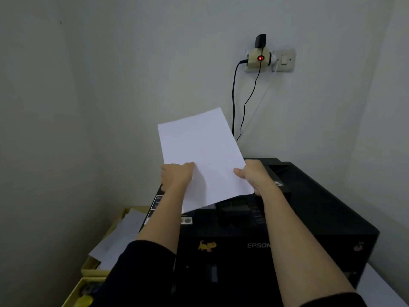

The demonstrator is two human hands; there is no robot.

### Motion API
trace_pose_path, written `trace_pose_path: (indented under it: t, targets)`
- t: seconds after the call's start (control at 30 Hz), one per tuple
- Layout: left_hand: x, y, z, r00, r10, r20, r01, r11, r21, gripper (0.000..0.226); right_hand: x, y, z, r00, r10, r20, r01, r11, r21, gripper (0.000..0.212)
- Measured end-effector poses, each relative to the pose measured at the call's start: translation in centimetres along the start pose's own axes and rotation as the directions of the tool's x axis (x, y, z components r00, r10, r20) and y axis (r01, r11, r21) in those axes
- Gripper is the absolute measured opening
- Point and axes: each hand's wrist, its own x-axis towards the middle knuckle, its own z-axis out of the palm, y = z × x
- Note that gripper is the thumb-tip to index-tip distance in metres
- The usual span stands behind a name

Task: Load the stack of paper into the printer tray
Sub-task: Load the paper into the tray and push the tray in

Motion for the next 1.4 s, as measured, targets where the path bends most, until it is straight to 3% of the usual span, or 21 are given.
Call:
trace_pose_path:
  t: [0.07, 0.17, 0.3, 0.43, 0.57, 0.83, 1.07, 1.17, 1.33, 1.4]
  targets:
    - [0.5, 0.4, -0.4, 1.000, 0.013, 0.029, -0.010, 0.995, -0.103, 0.045, -0.1, -0.1, -0.2, 0.998, -0.065, -0.007, 0.065, 0.998, 0.012, 0.033]
    - [1.1, 1.3, -0.7, 0.981, 0.163, -0.103, -0.172, 0.981, -0.089, 0.046, -0.1, -0.4, 0.3, 0.984, -0.169, -0.053, 0.171, 0.984, 0.040, 0.036]
    - [0.9, 2.5, -0.8, 0.871, 0.400, -0.284, -0.405, 0.913, 0.043, 0.040, 0.3, -0.8, 1.8, 0.969, -0.219, -0.113, 0.228, 0.971, 0.074, 0.037]
    - [0.2, 0.8, -0.2, 0.817, 0.494, -0.295, -0.508, 0.861, 0.036, 0.040, 0.1, 0.5, 3.1, 0.966, -0.206, -0.159, 0.217, 0.975, 0.057, 0.043]
    - [0.0, -2.1, 0.8, 0.874, 0.456, -0.167, -0.471, 0.879, -0.068, 0.052, -0.2, 2.7, 4.3, 0.977, -0.168, -0.129, 0.166, 0.986, -0.024, 0.042]
    - [-0.6, -2.0, 0.7, 0.882, 0.457, -0.118, -0.468, 0.878, -0.103, 0.063, -1.0, 2.6, 4.7, 0.956, -0.192, -0.220, 0.187, 0.981, -0.043, 0.031]
    - [-4.9, 0.1, -1.1, 0.785, 0.587, -0.196, -0.590, 0.806, 0.049, 0.058, -5.0, 0.5, 2.2, 0.879, -0.243, -0.410, 0.240, 0.969, -0.059, 0.021]
    - [-8.0, 0.0, -1.9, 0.800, 0.568, -0.190, -0.566, 0.821, 0.070, 0.057, -8.3, 0.7, 0.7, 0.863, -0.232, -0.449, 0.228, 0.972, -0.063, 0.019]
    - [-13.5, -3.1, -1.9, 0.822, 0.549, -0.153, -0.538, 0.836, 0.109, 0.048, -15.2, 3.1, -2.0, 0.822, -0.171, -0.543, 0.149, 0.985, -0.084, 0.038]
    - [-15.8, -5.3, -1.6, 0.842, 0.526, -0.116, -0.520, 0.850, 0.084, 0.045, -18.0, 5.0, -3.0, 0.815, -0.128, -0.565, 0.105, 0.992, -0.074, 0.033]
